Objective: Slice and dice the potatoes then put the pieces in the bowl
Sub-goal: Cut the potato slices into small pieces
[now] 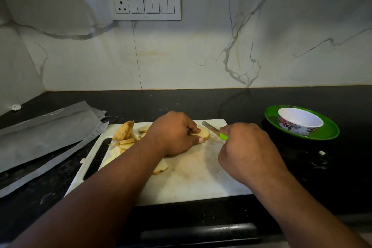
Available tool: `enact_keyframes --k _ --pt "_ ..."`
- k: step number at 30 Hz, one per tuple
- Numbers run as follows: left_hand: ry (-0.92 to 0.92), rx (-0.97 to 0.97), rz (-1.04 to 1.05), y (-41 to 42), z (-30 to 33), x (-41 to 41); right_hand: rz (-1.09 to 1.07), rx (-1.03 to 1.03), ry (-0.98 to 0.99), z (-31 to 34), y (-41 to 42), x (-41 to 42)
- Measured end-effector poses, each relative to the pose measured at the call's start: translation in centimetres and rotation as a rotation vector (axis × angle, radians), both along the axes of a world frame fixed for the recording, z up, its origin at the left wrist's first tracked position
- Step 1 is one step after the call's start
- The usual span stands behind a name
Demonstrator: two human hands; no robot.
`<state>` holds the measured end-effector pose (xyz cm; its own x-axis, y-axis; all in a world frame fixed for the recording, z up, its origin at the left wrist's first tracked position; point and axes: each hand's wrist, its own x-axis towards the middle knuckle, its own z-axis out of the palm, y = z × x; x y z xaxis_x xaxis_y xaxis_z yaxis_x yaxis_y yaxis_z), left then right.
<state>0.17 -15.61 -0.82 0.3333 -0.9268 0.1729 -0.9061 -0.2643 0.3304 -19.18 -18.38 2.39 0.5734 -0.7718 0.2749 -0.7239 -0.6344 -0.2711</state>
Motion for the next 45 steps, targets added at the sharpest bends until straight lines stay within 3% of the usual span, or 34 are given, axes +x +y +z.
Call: enact_keyframes --k 23,32,45 --pt "0.0 0.035 0.021 -0.3 0.2 -0.1 0.025 -0.017 0.16 1.0 2.3 -2.4" --pt "0.017 0.02 0.019 0.0 0.2 -0.2 0.016 -0.066 0.066 0.7 1.6 -0.5" --pt "0.019 0.02 0.011 -0.2 0.3 0.0 0.04 -0.035 0.165 0.0 2.6 -1.8"
